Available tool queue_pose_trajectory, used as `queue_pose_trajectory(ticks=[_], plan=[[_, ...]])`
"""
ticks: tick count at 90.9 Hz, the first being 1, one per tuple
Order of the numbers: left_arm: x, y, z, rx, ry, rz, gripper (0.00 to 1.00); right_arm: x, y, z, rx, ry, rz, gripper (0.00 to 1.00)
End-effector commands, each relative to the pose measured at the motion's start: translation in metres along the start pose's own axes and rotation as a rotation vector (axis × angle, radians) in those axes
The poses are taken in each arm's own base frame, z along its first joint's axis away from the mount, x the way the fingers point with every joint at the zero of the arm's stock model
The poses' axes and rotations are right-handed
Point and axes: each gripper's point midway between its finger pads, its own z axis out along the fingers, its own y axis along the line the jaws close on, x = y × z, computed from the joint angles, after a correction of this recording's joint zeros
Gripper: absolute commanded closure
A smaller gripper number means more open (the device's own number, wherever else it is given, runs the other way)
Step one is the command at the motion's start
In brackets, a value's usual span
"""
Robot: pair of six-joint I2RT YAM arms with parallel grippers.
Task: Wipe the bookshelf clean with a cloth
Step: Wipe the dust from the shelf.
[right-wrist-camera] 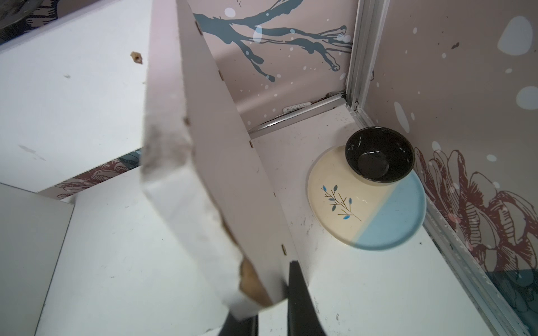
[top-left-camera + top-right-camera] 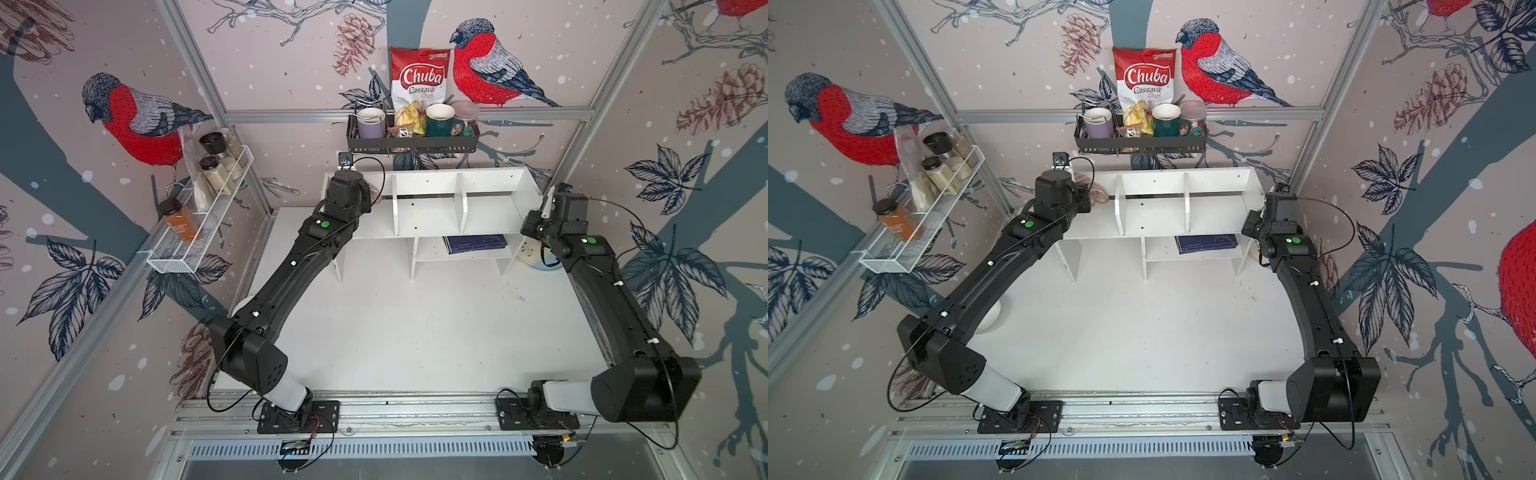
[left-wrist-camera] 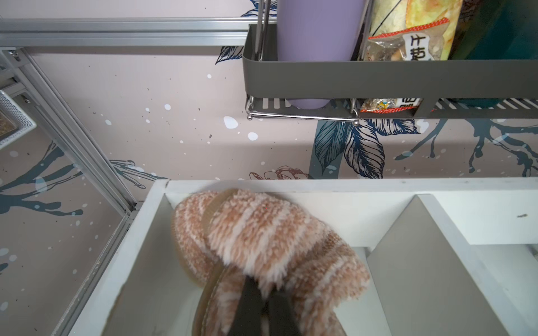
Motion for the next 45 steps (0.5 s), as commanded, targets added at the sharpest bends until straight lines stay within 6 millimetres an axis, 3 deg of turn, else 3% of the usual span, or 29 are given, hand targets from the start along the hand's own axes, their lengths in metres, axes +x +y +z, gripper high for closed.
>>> queue_pose_trajectory(ticks=[1,11,27,39,45], plan=[[0.019,0.001,-0.001,-0.042,0.043,0.055,1.0,0.021,0.01,0.004,-0.068,0.098,0.121,1.0],[0.047,-0.008,-0.007,-0.004,0.102,0.042,1.0,0.021,0.007,0.006,-0.06,0.097,0.129,1.0],[0.074,-0.032,-0.013,0.102,0.155,-0.012,1.0,0.02,0.003,0.006,-0.054,0.092,0.149,1.0],[0.07,-0.067,-0.013,0.278,0.137,-0.06,1.0,0.021,0.003,0.006,-0.055,0.093,0.153,1.0],[0.052,-0.073,-0.012,0.298,0.104,-0.081,1.0,0.022,0.003,0.006,-0.057,0.097,0.154,1.0]])
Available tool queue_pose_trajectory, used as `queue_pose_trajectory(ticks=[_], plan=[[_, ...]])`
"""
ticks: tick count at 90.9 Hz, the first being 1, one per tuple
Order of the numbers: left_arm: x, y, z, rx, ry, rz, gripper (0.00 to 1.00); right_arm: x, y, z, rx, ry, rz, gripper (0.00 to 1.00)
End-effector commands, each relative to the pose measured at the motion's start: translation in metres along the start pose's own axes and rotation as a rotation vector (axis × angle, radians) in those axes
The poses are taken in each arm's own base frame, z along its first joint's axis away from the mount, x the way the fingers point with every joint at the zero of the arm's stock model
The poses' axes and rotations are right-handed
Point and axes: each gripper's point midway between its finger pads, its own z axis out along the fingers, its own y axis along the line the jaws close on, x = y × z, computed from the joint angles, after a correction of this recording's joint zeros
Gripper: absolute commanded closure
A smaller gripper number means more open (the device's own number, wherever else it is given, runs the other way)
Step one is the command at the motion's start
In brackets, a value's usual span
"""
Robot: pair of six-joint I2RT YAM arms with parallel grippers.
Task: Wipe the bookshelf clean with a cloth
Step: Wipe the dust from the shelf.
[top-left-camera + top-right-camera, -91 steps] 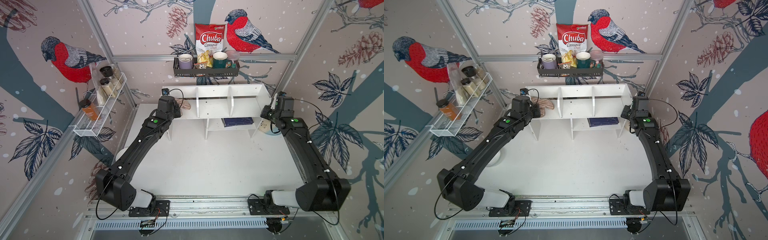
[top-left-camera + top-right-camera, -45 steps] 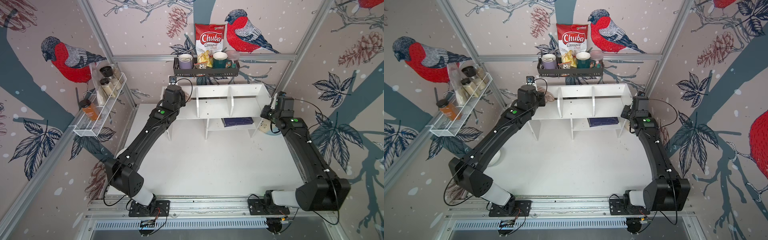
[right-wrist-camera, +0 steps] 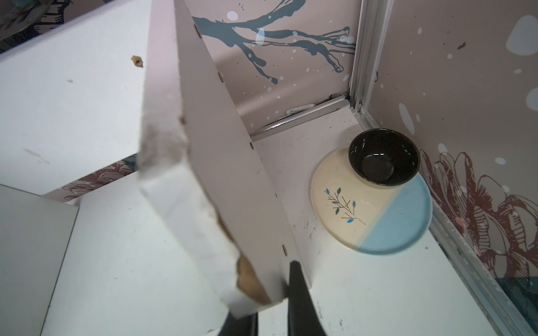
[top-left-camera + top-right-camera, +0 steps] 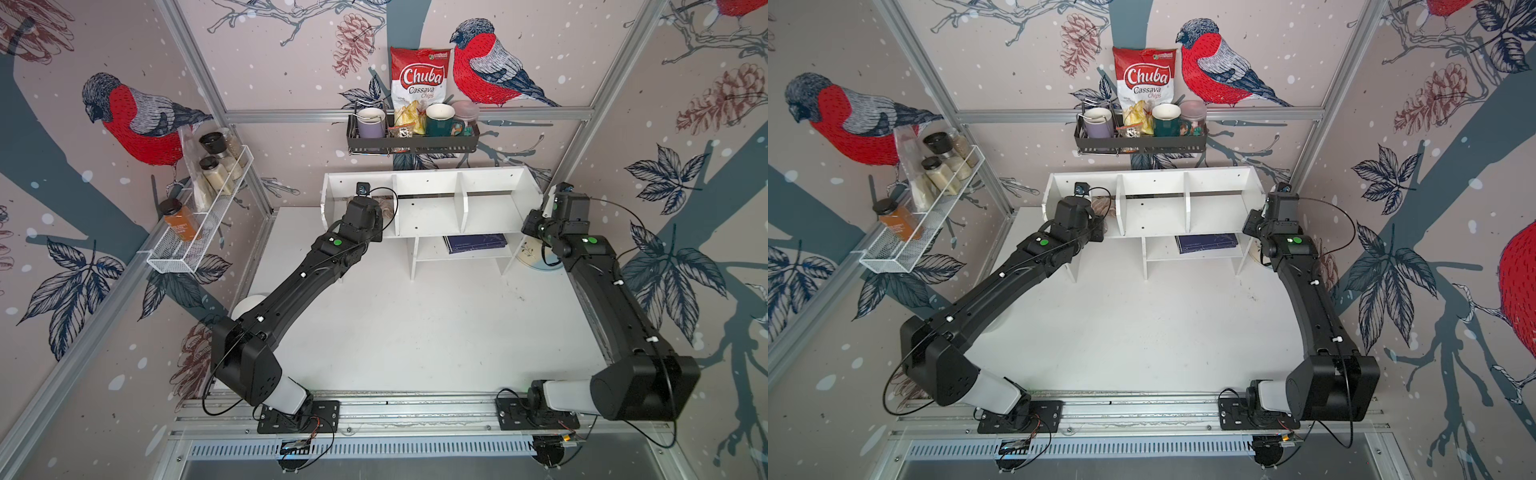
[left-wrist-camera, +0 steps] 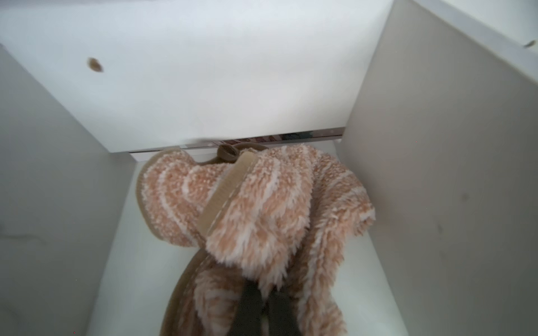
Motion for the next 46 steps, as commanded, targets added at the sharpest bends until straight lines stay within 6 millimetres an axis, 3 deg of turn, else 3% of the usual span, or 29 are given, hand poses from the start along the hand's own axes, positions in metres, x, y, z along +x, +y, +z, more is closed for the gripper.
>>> queue_pose_trajectory(ticks=[1,16,25,34,46], plan=[[-0.035,-0.029,-0.004,0.143,-0.093,-0.067,1.0,0.025,0.005,0.003,-0.04,0.102,0.143,1.0],[-0.084,-0.031,0.0,0.126,-0.168,-0.073,1.0,0.026,0.007,0.001,-0.049,0.101,0.147,1.0],[-0.11,-0.016,-0.001,0.06,-0.211,-0.079,1.0,0.026,0.006,0.0,-0.045,0.096,0.148,1.0],[-0.119,0.012,-0.004,-0.067,-0.23,-0.066,1.0,0.025,0.005,-0.001,-0.042,0.094,0.145,1.0],[-0.106,0.05,-0.01,-0.252,-0.198,-0.013,1.0,0.024,0.004,-0.001,-0.039,0.091,0.142,1.0]])
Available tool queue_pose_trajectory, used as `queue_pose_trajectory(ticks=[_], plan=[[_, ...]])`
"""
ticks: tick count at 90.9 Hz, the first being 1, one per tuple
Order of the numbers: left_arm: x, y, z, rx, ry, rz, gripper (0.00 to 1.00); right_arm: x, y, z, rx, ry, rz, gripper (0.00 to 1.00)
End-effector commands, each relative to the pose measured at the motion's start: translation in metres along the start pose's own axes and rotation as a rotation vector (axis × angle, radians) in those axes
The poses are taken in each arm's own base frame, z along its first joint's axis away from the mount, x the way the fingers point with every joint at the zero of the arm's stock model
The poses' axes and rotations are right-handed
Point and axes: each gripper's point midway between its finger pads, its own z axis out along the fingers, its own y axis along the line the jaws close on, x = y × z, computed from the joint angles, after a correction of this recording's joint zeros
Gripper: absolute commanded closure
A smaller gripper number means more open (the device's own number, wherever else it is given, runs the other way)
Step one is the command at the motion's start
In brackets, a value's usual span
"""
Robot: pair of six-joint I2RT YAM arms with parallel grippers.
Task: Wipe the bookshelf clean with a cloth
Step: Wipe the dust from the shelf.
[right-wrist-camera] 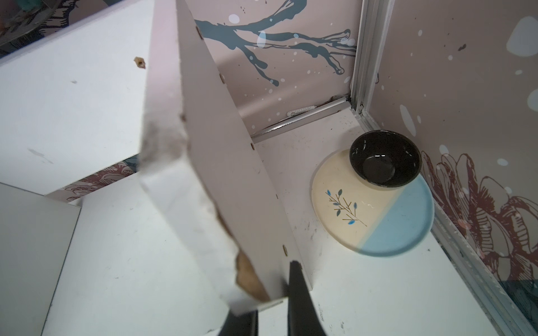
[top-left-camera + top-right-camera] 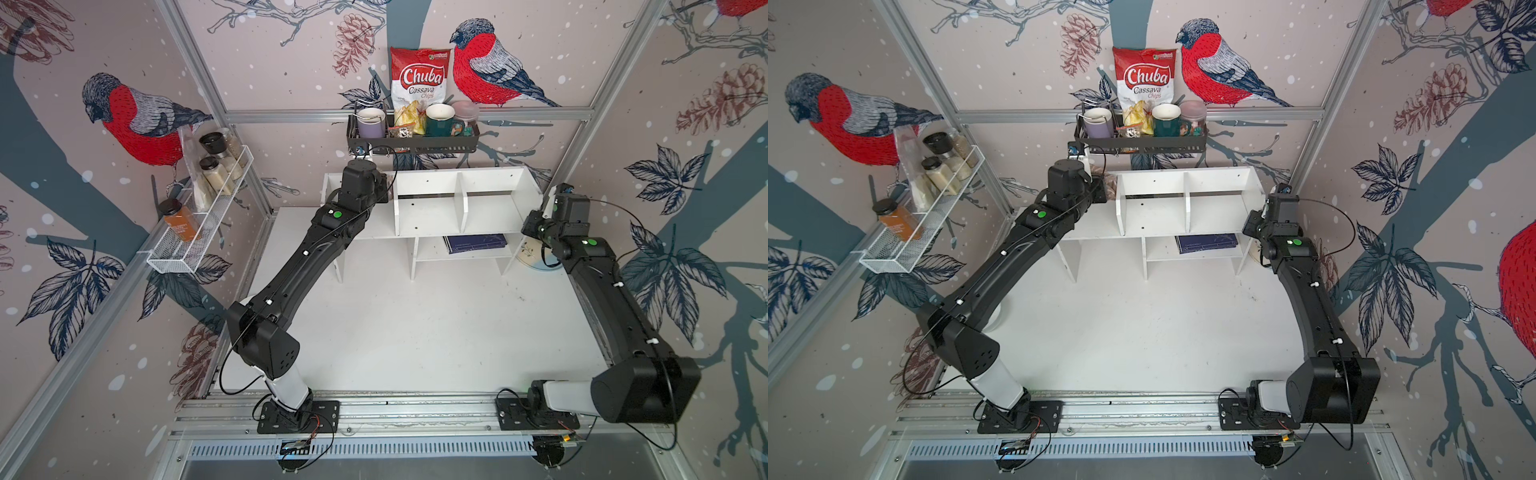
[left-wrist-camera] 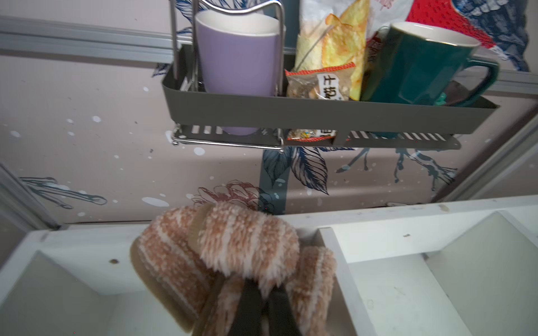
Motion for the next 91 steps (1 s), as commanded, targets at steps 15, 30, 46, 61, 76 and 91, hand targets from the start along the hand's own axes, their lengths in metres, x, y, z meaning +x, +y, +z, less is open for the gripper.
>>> queue_pose_trajectory(ticks=[15,30,46,61,76,91], plan=[[0.036,0.059,-0.02,-0.252,0.083,0.152,1.0,0.023,0.002,0.0,-0.03,0.096,0.144,1.0],[0.074,0.062,-0.037,-0.204,0.144,0.137,1.0,0.026,-0.002,0.001,-0.017,0.097,0.148,1.0],[0.119,0.031,-0.038,-0.043,0.232,0.148,1.0,0.026,-0.011,-0.001,0.036,0.088,0.163,1.0],[0.127,0.01,-0.019,0.023,0.241,0.092,1.0,0.027,-0.021,-0.003,0.107,0.062,0.202,1.0],[0.103,0.001,0.003,0.025,0.214,0.036,1.0,0.03,-0.02,0.002,0.125,0.057,0.208,1.0],[0.075,-0.005,0.012,0.019,0.163,0.039,1.0,0.027,-0.01,0.008,0.124,0.066,0.185,1.0]])
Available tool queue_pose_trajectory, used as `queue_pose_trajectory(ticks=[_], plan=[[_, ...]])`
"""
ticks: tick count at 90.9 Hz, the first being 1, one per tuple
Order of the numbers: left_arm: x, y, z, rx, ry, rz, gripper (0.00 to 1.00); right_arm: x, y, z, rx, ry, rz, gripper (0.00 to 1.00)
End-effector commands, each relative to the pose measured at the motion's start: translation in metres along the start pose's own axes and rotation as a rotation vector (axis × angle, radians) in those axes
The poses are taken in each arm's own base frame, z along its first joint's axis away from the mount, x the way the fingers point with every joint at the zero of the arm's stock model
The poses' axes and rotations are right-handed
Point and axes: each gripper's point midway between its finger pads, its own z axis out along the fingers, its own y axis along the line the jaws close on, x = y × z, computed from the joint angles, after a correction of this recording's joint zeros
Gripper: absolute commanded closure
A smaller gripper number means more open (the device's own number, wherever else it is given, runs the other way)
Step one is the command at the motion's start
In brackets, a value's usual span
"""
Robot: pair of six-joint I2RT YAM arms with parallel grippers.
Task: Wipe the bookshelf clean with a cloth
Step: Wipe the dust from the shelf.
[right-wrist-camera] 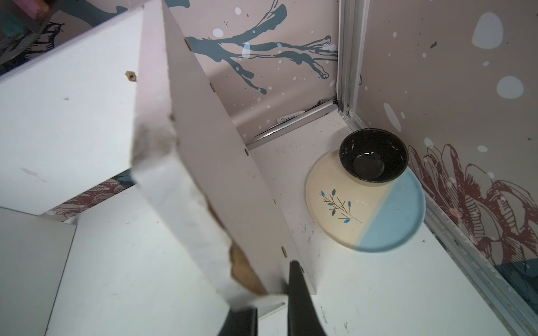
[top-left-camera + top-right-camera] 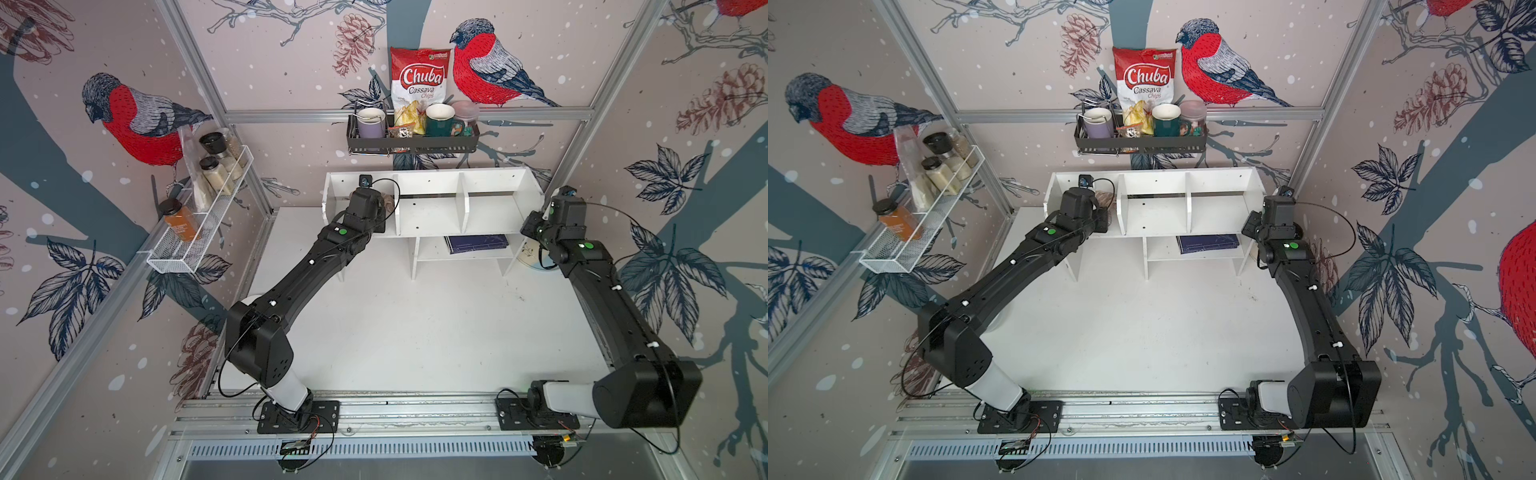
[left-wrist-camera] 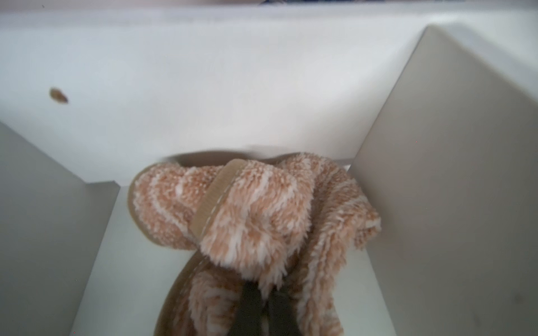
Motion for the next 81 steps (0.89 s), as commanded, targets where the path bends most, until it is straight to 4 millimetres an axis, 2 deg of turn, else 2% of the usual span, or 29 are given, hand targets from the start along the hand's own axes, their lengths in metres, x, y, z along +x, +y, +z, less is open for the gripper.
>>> queue_pose_trajectory(ticks=[1,7,16,26,34,51,59,68,74,81], plan=[[-0.02,-0.001,0.001,-0.001,-0.036,-0.011,1.0,0.026,-0.006,0.005,0.056,0.101,0.119,1.0],[-0.032,0.006,0.001,-0.024,-0.057,-0.017,1.0,0.021,-0.003,0.005,0.048,0.091,0.124,1.0],[-0.047,0.027,-0.001,-0.077,-0.085,-0.05,1.0,0.015,0.001,0.005,0.046,0.08,0.13,1.0],[-0.054,0.051,-0.007,-0.15,-0.096,-0.064,1.0,0.013,0.005,0.006,0.052,0.072,0.135,1.0],[-0.047,0.063,-0.013,-0.194,-0.079,-0.044,1.0,0.015,0.007,0.008,0.055,0.075,0.129,1.0],[-0.001,0.075,-0.024,-0.232,-0.003,0.006,1.0,0.015,0.003,0.004,0.065,0.063,0.131,1.0],[0.018,0.071,-0.029,-0.189,0.019,-0.003,1.0,0.014,-0.001,0.001,0.082,0.054,0.134,1.0],[0.037,0.048,-0.028,-0.099,0.048,0.004,1.0,0.016,-0.005,0.0,0.106,0.055,0.14,1.0],[0.041,0.032,-0.028,-0.058,0.05,0.012,1.0,0.018,-0.005,0.0,0.107,0.062,0.143,1.0],[0.038,0.023,-0.024,-0.028,0.046,-0.024,1.0,0.019,-0.003,-0.002,0.114,0.061,0.14,1.0]])
